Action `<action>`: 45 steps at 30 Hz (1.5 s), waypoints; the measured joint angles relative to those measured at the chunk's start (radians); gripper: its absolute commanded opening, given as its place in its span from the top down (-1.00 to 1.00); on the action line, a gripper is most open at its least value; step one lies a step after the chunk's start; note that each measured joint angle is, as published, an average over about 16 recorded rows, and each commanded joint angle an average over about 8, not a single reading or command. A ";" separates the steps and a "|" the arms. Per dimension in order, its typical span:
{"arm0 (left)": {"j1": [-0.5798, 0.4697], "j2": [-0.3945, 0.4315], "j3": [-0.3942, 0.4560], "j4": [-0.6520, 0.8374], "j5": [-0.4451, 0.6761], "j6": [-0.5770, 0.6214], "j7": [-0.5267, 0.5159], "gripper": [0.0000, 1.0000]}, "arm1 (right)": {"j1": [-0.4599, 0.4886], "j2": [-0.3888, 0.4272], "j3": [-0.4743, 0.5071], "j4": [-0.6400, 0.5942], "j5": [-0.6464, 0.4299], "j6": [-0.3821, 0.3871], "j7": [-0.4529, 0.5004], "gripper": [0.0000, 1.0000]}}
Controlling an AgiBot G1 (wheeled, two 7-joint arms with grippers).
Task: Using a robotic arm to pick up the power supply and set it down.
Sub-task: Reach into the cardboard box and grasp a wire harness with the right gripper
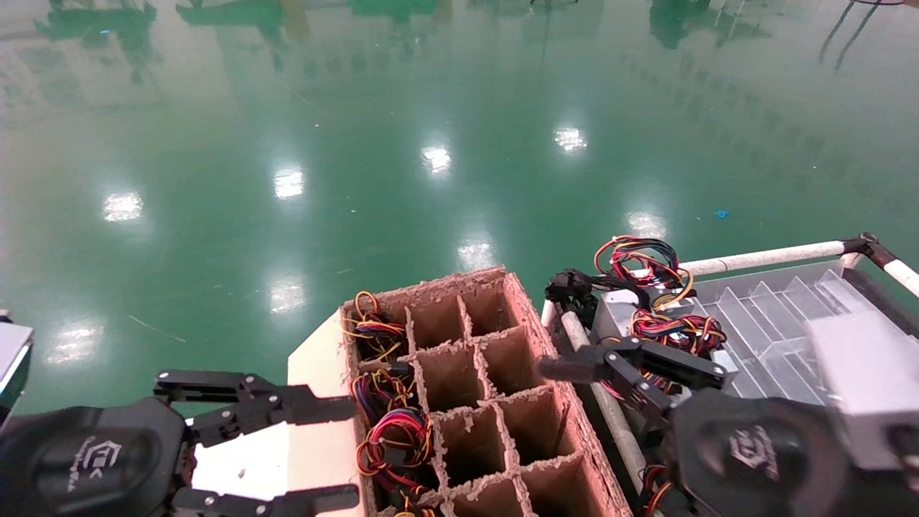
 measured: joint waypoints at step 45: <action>-0.001 -0.001 0.003 0.001 -0.002 -0.001 0.002 -1.00 | 0.372 -0.543 -0.335 -0.493 -0.650 0.228 -0.281 1.00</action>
